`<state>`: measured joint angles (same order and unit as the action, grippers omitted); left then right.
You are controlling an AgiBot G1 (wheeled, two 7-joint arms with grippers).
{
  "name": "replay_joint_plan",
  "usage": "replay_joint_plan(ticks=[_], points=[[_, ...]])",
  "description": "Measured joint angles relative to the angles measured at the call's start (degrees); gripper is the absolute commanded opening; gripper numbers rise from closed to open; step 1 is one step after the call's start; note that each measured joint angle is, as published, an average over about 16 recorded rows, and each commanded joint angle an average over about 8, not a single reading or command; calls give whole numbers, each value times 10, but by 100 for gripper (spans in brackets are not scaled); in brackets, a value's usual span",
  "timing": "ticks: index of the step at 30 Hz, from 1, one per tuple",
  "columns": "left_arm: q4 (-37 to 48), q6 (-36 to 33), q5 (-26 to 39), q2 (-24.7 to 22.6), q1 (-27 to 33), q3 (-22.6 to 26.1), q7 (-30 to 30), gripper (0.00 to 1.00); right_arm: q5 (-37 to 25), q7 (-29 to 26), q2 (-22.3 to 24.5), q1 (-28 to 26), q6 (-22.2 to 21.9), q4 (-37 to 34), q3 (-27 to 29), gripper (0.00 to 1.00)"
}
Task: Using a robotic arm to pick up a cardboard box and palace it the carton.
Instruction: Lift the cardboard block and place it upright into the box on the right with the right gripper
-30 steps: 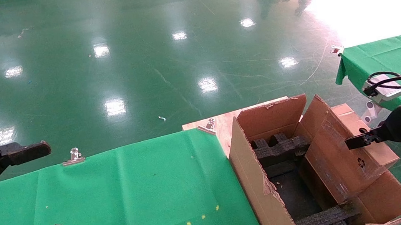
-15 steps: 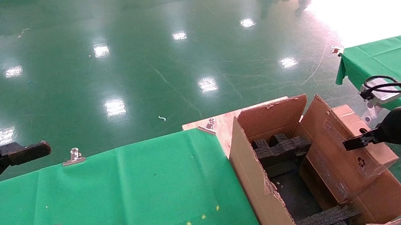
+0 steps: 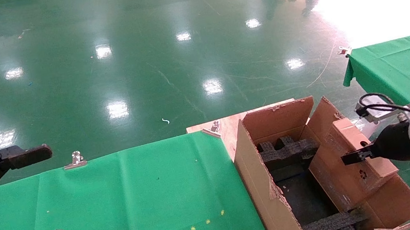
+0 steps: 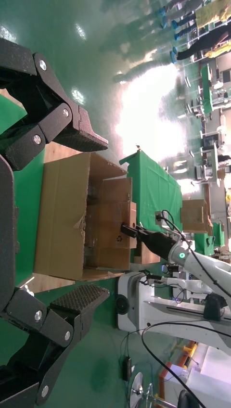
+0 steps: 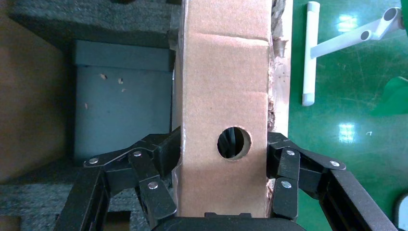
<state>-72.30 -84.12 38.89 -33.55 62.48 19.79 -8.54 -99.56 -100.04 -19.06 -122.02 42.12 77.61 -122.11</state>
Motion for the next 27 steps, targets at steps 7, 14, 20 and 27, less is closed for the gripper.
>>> replay_joint_plan(ticks=[7,14,20,27], points=[[0,0,0,0,0,0,0,100,-33,-38,-15,36,-39,-2,-12,0],[0,0,0,0,0,0,0,100,-74,-84,-30,69,-68,-4,-22,0],[0,0,0,0,0,0,0,100,-116,-131,-44,96,-86,-5,-27,0],[0,0,0,0,0,0,0,100,-174,-194,-60,124,-95,-4,-28,0]])
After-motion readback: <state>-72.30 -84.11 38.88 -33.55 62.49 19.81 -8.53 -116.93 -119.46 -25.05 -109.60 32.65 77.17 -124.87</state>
